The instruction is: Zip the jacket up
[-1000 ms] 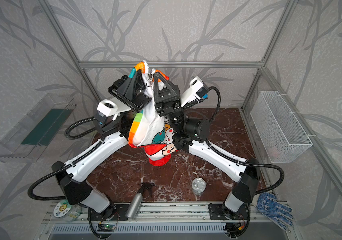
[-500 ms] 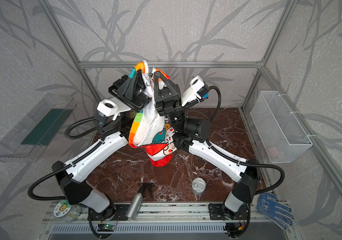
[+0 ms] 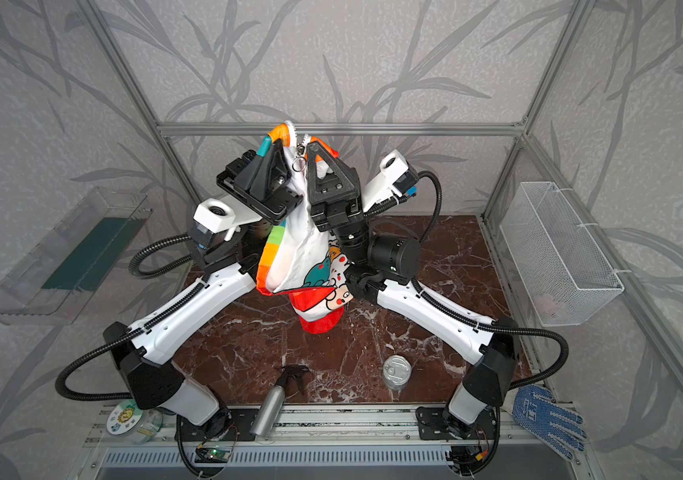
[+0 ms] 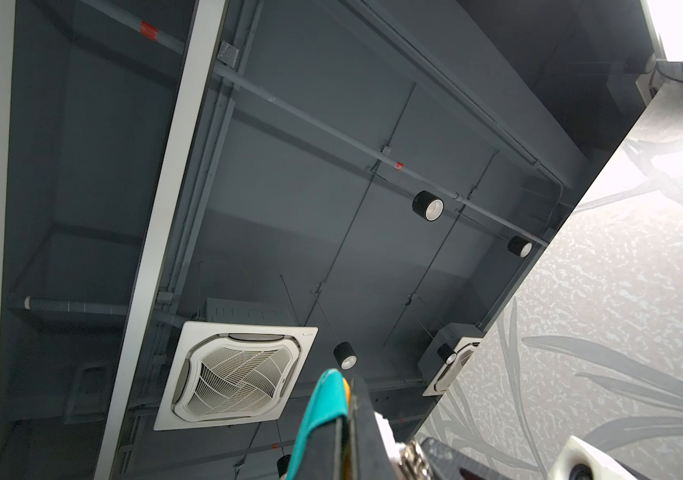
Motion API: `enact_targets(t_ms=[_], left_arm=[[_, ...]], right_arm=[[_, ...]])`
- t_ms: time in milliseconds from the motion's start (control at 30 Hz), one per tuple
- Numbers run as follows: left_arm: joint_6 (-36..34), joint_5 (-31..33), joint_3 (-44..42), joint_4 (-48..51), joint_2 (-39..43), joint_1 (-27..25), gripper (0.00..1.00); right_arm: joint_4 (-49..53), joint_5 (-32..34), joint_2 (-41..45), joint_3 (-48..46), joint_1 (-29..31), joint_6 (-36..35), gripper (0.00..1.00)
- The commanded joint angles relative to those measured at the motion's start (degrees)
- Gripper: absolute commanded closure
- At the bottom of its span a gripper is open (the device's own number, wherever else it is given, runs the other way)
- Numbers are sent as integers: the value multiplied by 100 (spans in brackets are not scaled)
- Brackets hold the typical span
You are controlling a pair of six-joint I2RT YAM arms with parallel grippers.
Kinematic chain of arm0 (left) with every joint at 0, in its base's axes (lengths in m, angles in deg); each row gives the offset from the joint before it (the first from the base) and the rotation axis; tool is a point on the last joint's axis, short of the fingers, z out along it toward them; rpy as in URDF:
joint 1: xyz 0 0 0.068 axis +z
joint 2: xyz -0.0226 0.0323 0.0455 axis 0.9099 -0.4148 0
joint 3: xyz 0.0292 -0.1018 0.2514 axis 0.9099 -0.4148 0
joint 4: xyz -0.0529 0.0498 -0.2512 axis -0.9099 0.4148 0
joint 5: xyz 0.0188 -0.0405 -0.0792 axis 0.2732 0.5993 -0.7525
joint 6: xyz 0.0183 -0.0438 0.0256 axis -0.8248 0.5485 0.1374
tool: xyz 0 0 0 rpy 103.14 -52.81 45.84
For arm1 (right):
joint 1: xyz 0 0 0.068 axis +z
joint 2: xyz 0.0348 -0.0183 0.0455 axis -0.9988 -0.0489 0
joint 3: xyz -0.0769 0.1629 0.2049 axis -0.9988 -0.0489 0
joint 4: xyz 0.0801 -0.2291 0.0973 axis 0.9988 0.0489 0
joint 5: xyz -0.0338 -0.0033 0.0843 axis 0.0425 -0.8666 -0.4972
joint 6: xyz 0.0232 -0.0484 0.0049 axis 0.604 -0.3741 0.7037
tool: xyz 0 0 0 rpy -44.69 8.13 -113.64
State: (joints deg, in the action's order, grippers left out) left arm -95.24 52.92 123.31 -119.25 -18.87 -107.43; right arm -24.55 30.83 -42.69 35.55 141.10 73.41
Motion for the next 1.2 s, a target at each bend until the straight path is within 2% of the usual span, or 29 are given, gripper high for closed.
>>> enact_targets(t_ms=[0, 1167], left_arm=[[-42, 3, -7, -228, 43, -29, 100], [-108, 4, 25, -230, 23, -31, 100]], right_arm=[[-159, -75, 70, 233, 45, 14, 100], [-128, -55, 61, 155, 75, -41, 100]])
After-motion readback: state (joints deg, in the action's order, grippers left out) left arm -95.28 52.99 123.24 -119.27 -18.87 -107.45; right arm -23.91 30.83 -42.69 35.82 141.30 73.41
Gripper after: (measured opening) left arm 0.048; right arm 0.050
